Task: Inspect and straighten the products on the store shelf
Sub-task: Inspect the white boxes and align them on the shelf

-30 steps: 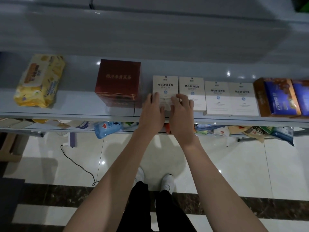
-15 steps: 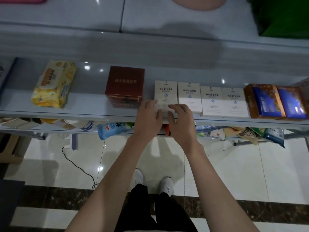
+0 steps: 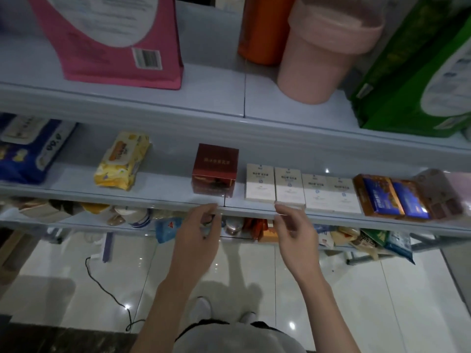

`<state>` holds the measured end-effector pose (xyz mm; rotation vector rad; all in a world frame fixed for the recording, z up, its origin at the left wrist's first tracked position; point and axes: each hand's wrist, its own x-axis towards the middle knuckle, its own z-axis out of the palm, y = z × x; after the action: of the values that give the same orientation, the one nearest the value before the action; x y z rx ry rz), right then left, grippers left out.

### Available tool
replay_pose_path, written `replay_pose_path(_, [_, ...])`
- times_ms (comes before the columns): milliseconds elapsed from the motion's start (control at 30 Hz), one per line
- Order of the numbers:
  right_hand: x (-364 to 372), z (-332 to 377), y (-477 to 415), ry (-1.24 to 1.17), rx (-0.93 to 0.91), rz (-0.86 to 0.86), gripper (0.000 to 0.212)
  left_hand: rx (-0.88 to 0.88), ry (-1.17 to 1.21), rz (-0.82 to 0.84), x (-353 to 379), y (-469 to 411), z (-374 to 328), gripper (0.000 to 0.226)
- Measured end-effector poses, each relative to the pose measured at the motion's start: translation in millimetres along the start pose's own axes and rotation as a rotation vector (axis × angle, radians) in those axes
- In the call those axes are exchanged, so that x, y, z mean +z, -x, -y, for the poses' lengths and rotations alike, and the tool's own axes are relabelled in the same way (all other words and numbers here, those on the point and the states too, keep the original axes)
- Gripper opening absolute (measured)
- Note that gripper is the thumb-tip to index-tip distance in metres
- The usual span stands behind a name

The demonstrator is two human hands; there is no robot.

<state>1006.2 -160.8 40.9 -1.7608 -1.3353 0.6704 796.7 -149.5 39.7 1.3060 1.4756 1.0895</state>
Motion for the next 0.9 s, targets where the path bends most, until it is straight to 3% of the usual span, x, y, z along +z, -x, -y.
replay_pose_path(467, [-11, -18, 11, 0.071, 0.044, -0.013, 0.024, -0.078, -0.051, -0.030, -13, 2, 25, 0.016])
replay_pose_path(900, [-109, -93, 3, -0.052, 0.086, -0.041, 0.023, -0.075, -0.143, 0.020, 102, 23, -3, 0.016])
